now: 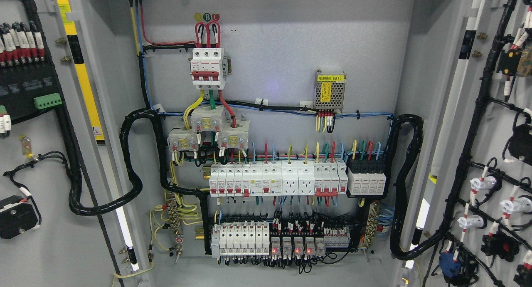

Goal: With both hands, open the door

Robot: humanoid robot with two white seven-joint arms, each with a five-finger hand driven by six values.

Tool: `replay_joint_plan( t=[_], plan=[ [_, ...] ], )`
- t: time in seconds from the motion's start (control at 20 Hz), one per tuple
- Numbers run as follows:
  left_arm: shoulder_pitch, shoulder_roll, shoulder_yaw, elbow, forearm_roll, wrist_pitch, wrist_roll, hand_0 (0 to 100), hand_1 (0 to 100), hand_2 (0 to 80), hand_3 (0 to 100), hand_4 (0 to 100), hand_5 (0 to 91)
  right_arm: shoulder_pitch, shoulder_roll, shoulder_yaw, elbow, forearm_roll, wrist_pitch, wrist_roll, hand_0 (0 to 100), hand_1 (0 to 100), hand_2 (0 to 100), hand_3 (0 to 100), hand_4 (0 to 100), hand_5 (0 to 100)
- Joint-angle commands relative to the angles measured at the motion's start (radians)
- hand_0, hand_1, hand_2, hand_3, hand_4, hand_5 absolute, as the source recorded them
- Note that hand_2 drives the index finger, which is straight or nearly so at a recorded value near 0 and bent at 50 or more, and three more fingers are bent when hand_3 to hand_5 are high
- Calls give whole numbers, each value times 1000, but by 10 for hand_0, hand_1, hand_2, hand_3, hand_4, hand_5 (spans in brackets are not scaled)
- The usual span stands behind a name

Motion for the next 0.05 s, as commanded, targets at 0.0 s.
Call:
replay_joint_plan(
  t=[0.0],
  plan=[
    [-20,-7,-8,87,-12,-1,38,120,556,0,0,0,0,-9,-5,9,80,2,2,-2,0,500,40,0,0,0]
  ],
)
